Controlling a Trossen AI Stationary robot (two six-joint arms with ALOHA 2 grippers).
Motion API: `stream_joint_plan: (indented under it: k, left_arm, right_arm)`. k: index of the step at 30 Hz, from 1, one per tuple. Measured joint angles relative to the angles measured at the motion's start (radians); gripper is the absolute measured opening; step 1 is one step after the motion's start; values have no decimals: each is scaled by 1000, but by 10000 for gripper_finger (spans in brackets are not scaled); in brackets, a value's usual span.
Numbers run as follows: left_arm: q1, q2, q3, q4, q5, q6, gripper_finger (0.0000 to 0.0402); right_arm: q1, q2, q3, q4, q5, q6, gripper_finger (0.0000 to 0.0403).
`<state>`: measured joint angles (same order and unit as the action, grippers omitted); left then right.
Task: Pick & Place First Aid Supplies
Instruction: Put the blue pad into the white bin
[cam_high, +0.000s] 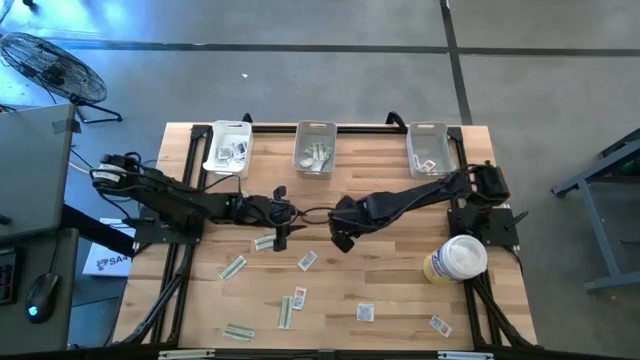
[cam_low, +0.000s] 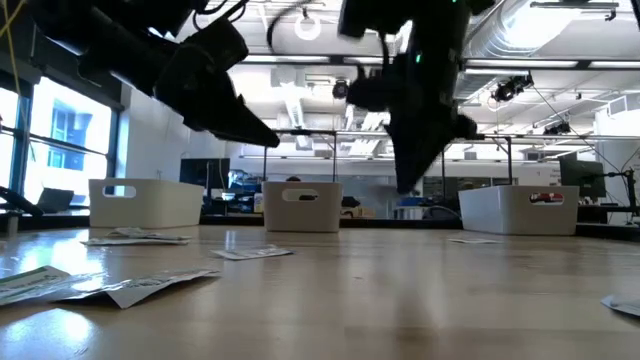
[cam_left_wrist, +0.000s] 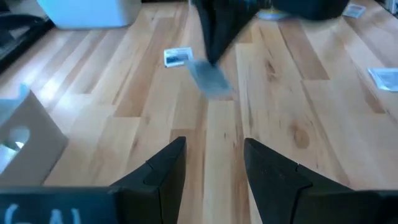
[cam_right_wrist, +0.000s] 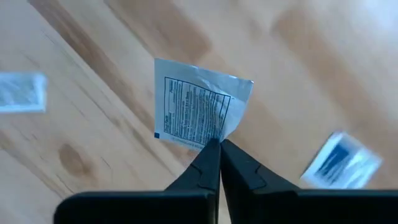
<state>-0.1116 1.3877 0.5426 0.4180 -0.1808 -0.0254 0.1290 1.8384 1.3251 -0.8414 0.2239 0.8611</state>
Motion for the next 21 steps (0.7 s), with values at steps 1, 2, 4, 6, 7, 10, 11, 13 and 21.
stream_joint_plan:
  k: [1, 2, 4, 6, 7, 10, 11, 13, 21]
  left_arm:
    - [0, 6, 0, 4, 12, -5, 159]
    - [0, 11, 0, 12, 16, -12, 159]
    - [0, 23, 0, 46, 14, -43, 159]
    - [0, 24, -1, 76, 11, -68, 159]
    - [0, 24, -1, 96, 11, -71, 159]
    - [0, 23, -1, 137, 9, -92, 159]
    - [0, 23, -1, 152, 7, -109, 159]
    - [4, 23, -1, 178, 6, -133, 159]
    - [6, 23, -1, 260, 11, -166, 159]
  right_arm:
    - [9, -19, 0, 10, 47, -22, 4]
    - [18, -32, 1, 23, 95, -49, 4]
    - [39, -47, 1, 58, 189, -100, 2]
    - [58, -49, 1, 112, 261, -149, 1]
    - [66, -49, 1, 144, 289, -176, 2]
    - [89, -50, 1, 240, 347, -253, 3]
    - [95, -50, 1, 276, 363, -267, 3]
    - [111, -50, 1, 347, 404, -299, 2]
    - [142, -51, 2, 465, 461, -393, 1]
